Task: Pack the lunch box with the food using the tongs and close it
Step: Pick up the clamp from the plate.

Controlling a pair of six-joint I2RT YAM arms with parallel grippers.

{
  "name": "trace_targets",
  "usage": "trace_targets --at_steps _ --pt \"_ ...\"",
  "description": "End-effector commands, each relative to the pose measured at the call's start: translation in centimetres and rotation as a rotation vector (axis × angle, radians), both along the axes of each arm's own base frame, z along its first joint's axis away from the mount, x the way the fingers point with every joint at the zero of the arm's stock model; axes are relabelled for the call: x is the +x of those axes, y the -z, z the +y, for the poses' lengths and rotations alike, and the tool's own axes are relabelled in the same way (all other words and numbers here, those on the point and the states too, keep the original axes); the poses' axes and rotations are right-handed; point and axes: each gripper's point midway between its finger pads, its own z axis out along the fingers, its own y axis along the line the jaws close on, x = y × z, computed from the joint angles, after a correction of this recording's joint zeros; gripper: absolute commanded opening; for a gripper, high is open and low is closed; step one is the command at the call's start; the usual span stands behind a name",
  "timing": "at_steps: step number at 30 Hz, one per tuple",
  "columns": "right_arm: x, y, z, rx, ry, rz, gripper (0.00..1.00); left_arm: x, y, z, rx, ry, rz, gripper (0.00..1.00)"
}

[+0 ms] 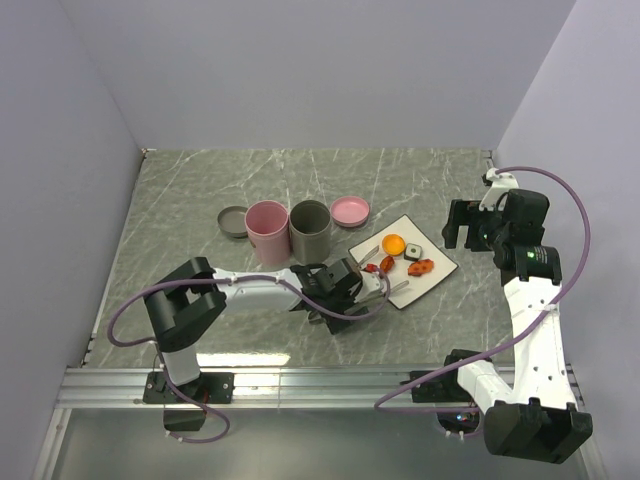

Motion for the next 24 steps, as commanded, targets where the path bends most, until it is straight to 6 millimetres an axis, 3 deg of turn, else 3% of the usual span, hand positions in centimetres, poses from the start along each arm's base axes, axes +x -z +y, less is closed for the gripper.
trace_targets --at_steps 1,10,24 --pt "0.4 -2.0 -0.1 0.004 0.001 -0.062 1.0 0.7 -1.0 -1.7 -0.05 0.022 -0.023 0.99" --pt "0.6 -1.8 0.0 0.008 0.0 -0.059 1.0 3.4 -1.8 -2.2 -0.056 -0.057 -0.07 0.99" --pt "0.6 -1.6 -0.1 0.009 0.003 -0.055 1.0 3.6 -1.6 -3.9 -0.097 -0.041 -0.011 0.99"
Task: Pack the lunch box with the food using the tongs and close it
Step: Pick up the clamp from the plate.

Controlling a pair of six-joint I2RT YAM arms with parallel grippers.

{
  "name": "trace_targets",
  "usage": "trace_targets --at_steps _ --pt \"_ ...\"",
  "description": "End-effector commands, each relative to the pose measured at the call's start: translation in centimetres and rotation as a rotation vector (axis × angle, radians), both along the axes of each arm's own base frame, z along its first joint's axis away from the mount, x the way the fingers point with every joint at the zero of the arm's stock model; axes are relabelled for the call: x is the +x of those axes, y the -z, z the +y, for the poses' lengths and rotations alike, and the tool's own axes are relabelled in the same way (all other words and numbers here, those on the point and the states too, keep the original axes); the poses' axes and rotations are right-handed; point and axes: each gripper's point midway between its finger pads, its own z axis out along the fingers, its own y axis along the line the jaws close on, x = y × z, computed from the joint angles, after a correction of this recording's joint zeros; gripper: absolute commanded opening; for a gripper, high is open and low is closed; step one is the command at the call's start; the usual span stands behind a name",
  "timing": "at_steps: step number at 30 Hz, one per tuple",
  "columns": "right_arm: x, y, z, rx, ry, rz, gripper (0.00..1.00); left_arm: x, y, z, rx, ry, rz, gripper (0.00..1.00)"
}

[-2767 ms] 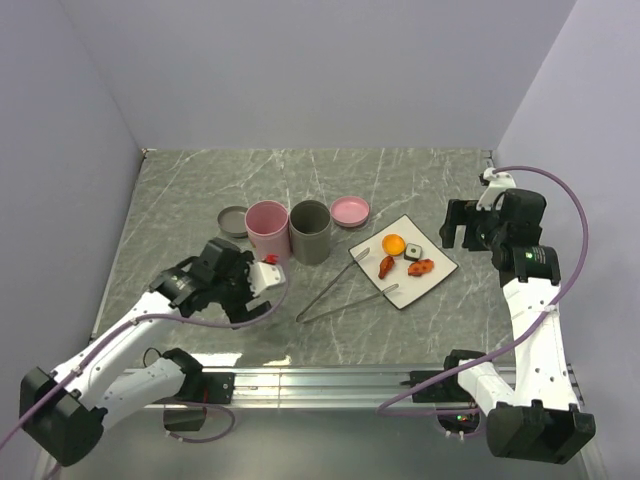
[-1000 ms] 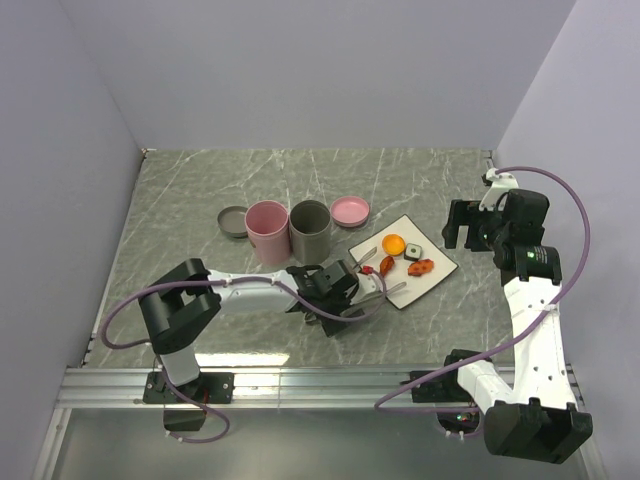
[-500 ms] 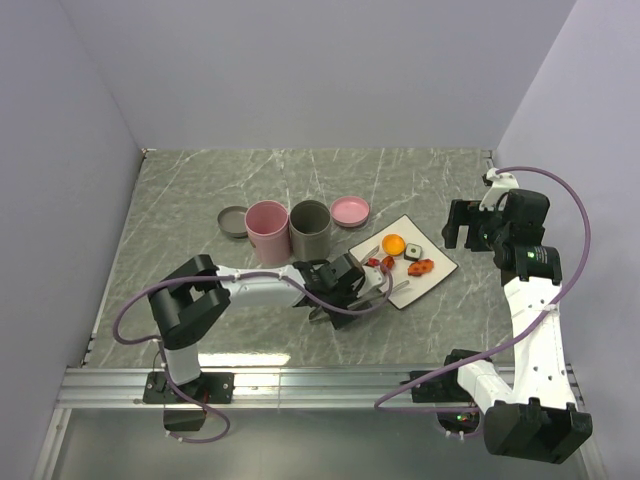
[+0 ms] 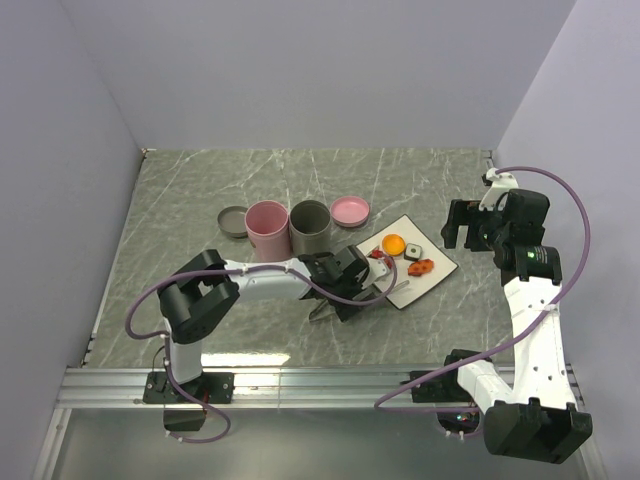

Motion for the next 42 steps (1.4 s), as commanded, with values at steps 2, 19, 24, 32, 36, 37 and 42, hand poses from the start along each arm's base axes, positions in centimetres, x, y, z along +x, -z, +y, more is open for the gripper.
trace_targets --at_steps 2,19,24,32,36,37,42 --pt "0.6 -1.5 -0.3 0.001 0.011 -0.051 1.0 0.5 -1.3 -2.2 -0.064 -0.002 0.015 0.98" --pt "0.3 -1.5 -0.2 0.002 0.011 -0.054 0.99 -0.1 -1.7 -1.8 -0.04 0.001 0.057 0.81" --pt "0.3 -1.7 -0.2 0.006 0.008 -0.059 0.99 -0.7 -3.9 -0.8 -0.052 0.008 0.05 0.75" --pt "0.0 -1.8 0.4 0.02 -0.019 -0.063 0.99 -1.6 -9.6 -0.9 -0.124 0.064 0.045 0.66" --pt "-0.3 -2.4 0.9 0.026 -0.052 -0.082 0.99 -2.8 -12.4 -0.8 -0.164 0.108 0.069 0.65" --pt "-0.4 -2.7 1.2 0.032 -0.069 -0.093 0.99 -3.0 -13.2 -0.8 -0.178 0.122 0.071 0.64" --pt "-1.2 -3.5 2.2 0.02 -0.15 -0.118 0.99 -3.8 -17.7 -1.1 -0.269 0.19 0.121 0.61"
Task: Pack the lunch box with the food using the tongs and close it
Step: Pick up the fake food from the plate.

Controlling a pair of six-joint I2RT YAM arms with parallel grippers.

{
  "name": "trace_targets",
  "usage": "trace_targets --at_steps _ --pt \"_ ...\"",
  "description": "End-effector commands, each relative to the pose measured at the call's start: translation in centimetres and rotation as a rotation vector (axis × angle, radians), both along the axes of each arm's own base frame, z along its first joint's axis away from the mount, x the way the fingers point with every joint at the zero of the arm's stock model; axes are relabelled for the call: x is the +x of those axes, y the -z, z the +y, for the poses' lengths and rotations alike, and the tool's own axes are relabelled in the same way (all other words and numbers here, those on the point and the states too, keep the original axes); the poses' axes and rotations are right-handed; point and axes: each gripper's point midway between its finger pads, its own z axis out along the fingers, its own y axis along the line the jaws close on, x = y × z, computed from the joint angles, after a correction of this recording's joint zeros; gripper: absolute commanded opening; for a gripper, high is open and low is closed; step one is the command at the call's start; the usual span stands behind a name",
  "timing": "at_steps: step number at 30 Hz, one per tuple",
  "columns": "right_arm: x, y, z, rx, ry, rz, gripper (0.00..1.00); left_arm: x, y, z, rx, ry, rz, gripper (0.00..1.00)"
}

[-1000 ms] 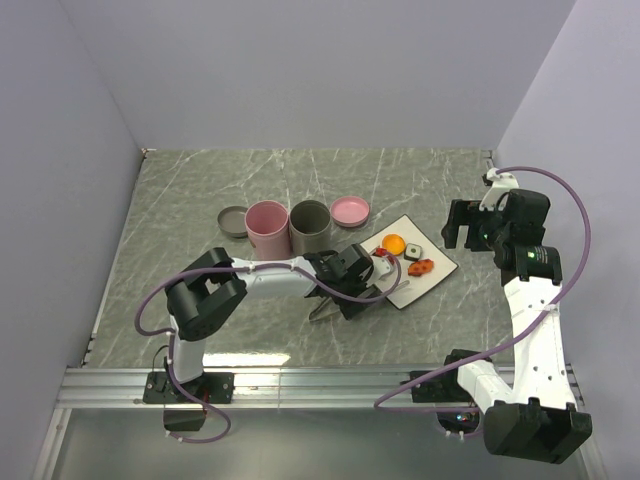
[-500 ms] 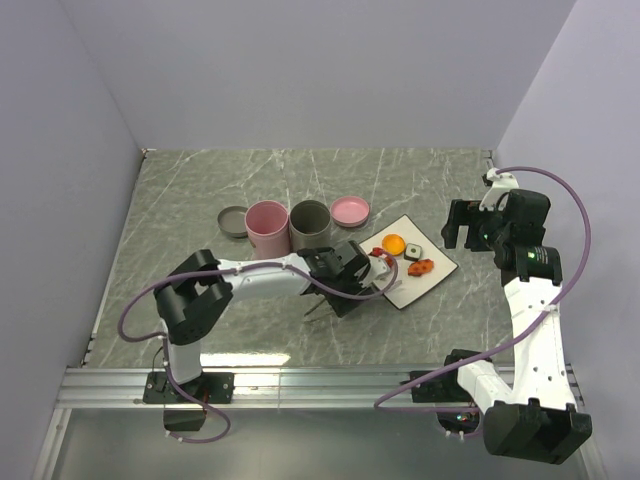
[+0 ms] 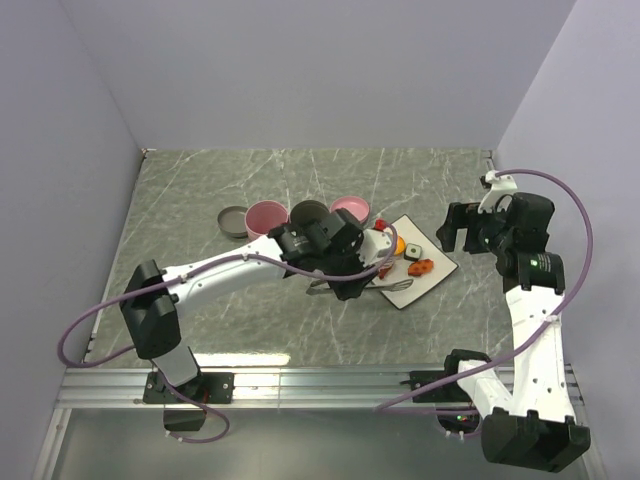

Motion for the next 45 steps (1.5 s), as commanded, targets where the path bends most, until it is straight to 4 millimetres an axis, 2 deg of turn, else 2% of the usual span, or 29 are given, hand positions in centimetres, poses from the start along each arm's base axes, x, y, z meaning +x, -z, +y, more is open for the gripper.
trace_targets --at_steps 1,3,8,13,15,16,19,23,27,31,33,39,45 --pt "-0.9 -2.7 0.9 -0.029 -0.086 -0.092 0.99 -1.1 -5.0 0.2 -0.102 0.077 0.031 0.61" --pt "-1.6 -3.4 1.1 -0.076 -0.132 -0.137 0.99 -1.1 -6.5 0.2 -0.153 0.101 0.074 0.6" --pt "-2.1 -3.3 0.3 -0.166 -0.134 -0.161 1.0 -0.8 -8.3 1.0 -0.213 0.126 0.139 0.59" --pt "-3.2 -3.1 1.7 -0.173 -0.228 -0.177 1.0 -0.7 -9.3 1.6 -0.248 0.149 0.156 0.59" --pt "-3.3 -2.8 1.6 -0.181 -0.228 -0.168 1.0 0.0 -10.1 1.3 -0.275 0.109 0.123 0.59" --pt "-3.2 -2.6 1.1 -0.198 -0.204 -0.159 1.0 1.2 -10.2 1.5 -0.26 0.061 0.079 0.59" --pt "-2.8 -2.1 0.1 -0.196 -0.131 -0.131 1.0 3.3 -9.3 1.8 -0.203 -0.023 0.029 0.58" --pt "-2.4 -1.5 -0.7 -0.159 -0.045 -0.076 1.0 5.0 -8.2 1.8 -0.163 -0.099 -0.002 0.56" --pt "-2.0 -1.0 -1.1 -0.129 0.007 -0.037 0.99 5.9 -6.8 1.3 -0.133 -0.121 0.011 0.56" --pt "-1.8 -0.5 -1.1 -0.094 0.035 0.004 0.99 6.6 -6.5 0.4 -0.137 -0.125 0.034 0.56" --pt "-1.7 -0.2 -1.0 -0.073 0.044 0.024 0.99 6.7 -5.8 -0.2 -0.145 -0.144 0.094 0.56" --pt "-1.5 -0.3 -0.5 -0.035 0.039 0.031 0.99 8.6 -4.5 -0.9 -0.153 -0.232 0.159 0.52" --pt "-1.4 -0.3 0.0 -0.024 0.006 0.031 0.98 8.9 -3.3 -1.5 -0.155 -0.24 0.215 0.51"
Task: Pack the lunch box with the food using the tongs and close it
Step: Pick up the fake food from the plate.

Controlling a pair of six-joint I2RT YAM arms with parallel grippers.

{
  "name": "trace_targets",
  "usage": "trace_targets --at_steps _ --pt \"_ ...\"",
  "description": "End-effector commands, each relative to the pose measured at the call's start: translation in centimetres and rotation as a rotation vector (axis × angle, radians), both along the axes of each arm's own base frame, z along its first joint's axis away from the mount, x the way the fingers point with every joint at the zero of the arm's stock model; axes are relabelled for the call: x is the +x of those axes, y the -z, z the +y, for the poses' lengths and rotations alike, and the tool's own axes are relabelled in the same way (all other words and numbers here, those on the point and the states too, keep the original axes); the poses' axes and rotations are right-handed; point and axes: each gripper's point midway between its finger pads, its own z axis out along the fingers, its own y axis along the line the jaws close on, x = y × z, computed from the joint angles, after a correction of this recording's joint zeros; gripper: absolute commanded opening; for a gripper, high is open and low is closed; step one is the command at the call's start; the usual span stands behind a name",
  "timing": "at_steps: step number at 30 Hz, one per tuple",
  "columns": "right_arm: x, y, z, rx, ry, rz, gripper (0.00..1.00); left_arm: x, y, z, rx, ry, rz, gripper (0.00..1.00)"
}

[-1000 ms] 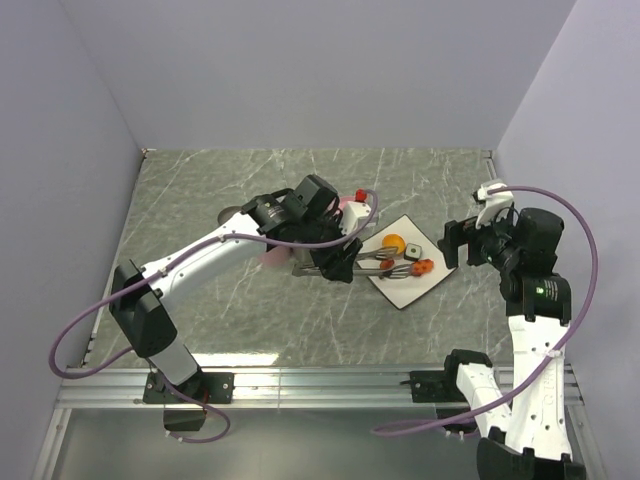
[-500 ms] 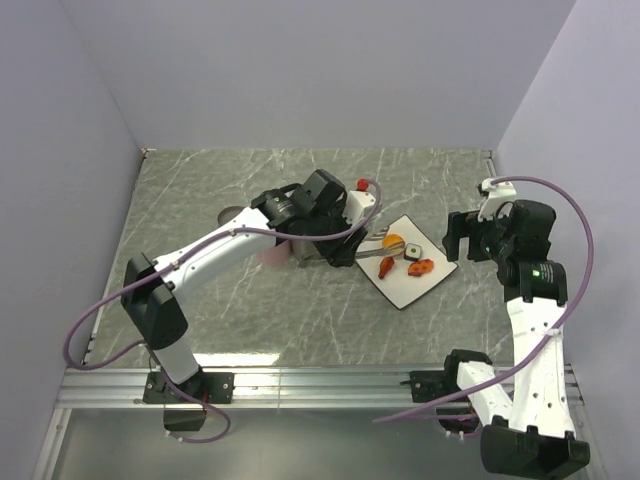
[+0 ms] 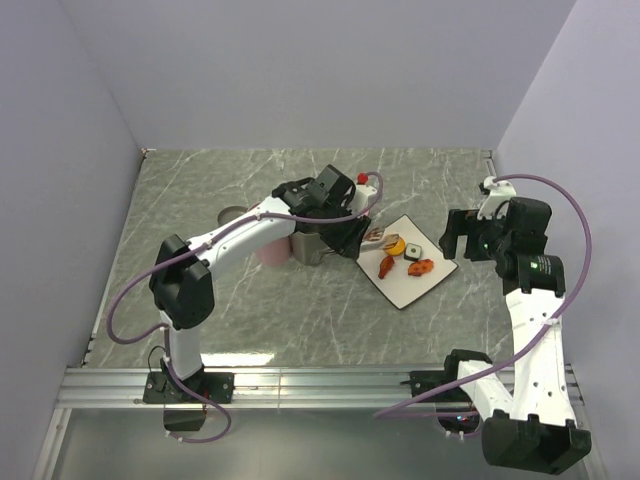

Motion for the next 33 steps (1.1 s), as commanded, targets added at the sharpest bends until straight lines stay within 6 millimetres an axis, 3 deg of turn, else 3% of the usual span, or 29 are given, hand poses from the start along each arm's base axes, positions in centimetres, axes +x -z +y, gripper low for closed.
trace_targets --at_steps 1,6,11,17,24,33 --pt "0.1 -1.5 1.3 0.024 -0.074 -0.042 0.98 0.1 -2.5 -1.8 -0.109 0.012 0.023 0.51" --pt "-1.2 -1.9 4.5 0.021 -0.314 -0.174 0.96 -0.3 -4.2 -2.0 -0.196 0.048 0.083 0.52" --pt "-0.3 -1.0 5.0 -0.095 -0.404 -0.189 0.95 -1.3 -4.9 -2.2 -0.226 0.09 0.111 0.52" --pt "1.0 -1.1 4.4 -0.136 -0.339 -0.179 0.95 -0.3 -2.5 -1.8 -0.169 0.017 0.12 0.53" --pt "1.5 -1.5 4.0 -0.105 -0.239 -0.153 0.95 2.8 -0.5 -2.0 -0.101 -0.072 0.083 0.52" --pt "2.0 -2.3 4.3 -0.057 -0.215 -0.15 0.95 3.2 1.8 -2.6 -0.074 -0.068 0.116 0.52"
